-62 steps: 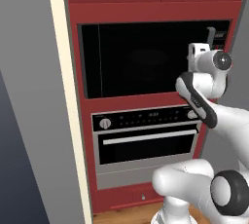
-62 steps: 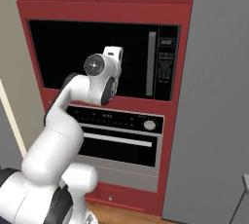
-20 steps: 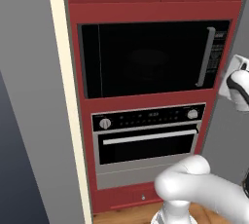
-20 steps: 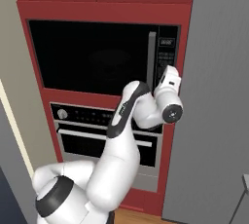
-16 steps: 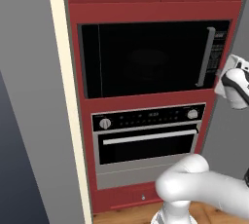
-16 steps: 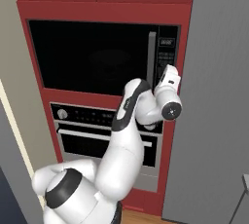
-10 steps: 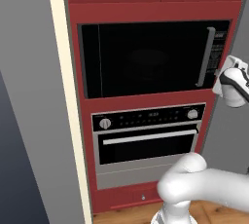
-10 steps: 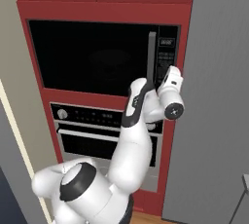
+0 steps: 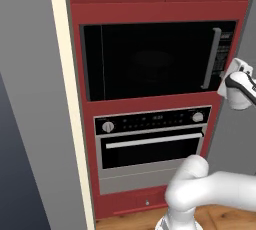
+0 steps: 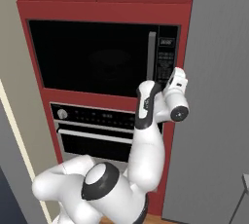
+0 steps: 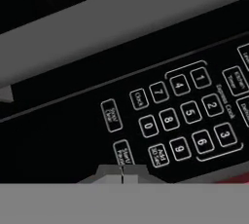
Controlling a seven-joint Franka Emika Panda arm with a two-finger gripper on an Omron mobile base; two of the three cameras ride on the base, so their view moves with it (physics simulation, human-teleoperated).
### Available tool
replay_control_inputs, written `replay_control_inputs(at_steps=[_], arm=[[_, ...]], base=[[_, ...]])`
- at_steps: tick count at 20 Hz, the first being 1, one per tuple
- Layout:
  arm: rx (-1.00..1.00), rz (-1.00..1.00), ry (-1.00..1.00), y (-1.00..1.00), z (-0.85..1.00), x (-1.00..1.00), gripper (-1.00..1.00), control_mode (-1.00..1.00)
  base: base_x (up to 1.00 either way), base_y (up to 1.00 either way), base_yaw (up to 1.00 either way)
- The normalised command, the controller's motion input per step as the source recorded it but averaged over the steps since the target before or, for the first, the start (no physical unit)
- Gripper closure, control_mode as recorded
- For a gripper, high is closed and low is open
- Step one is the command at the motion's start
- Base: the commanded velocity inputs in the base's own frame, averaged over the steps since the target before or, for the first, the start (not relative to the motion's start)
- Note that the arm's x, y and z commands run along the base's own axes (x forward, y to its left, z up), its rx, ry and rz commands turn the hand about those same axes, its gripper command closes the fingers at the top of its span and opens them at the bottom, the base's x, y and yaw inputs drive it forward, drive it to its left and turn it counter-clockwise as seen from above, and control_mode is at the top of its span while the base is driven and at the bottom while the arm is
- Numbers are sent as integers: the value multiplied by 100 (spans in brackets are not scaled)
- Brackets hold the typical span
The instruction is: Pick the eggplant from the sink and place it in the bowl. Then pick the bowl and place it in the microwave. Then close the microwave door and press the start button.
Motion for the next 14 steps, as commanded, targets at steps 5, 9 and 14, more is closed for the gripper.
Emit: replay_control_inputs(at_steps=[5, 9, 14], arm=[[0, -4, 0, 7, 0, 22, 100, -100], [0, -5, 0, 24, 0, 4, 100, -100], [-1, -4, 0, 22, 0, 1, 100, -100]], base=[[0, 0, 0], [0, 0, 0], [0, 0, 0]])
